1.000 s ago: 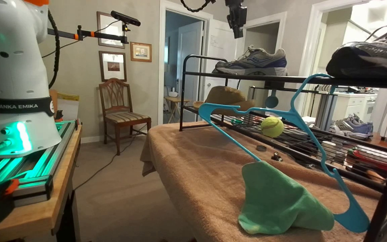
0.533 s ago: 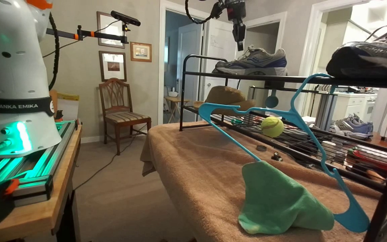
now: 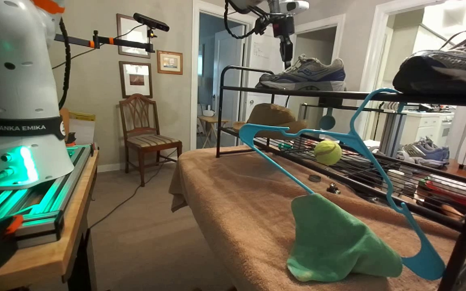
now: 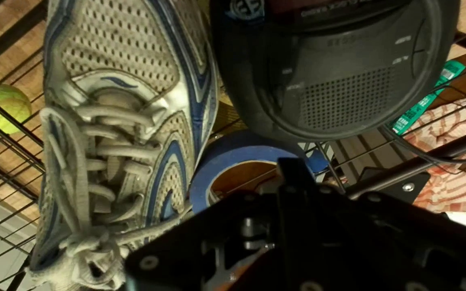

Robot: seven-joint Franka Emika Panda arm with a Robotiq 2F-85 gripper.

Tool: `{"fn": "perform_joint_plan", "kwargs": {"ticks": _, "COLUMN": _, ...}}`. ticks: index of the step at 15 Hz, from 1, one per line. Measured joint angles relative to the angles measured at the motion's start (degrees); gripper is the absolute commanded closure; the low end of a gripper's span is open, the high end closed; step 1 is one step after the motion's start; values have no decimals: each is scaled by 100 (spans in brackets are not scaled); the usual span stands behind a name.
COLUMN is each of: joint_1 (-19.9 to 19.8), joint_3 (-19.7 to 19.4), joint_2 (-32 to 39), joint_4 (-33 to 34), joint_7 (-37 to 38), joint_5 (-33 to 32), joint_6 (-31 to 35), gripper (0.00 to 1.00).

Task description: Move the black item to the left

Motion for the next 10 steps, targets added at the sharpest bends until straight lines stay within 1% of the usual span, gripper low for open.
{"fn": "perform_joint_plan", "kwargs": {"ticks": 4, "joint_1": 69, "joint_3": -108, "joint_2": 119, "joint_4": -5, "joint_7": 59, "joint_5": -229, "joint_6": 288, "gripper": 100}}
{"fn": "perform_joint_plan", "kwargs": {"ticks": 10, "joint_1": 101, "joint_3": -165, "joint_2": 234, "joint_4": -89, "joint_7": 60, "joint_5": -304, "joint_6": 460, "gripper": 100}}
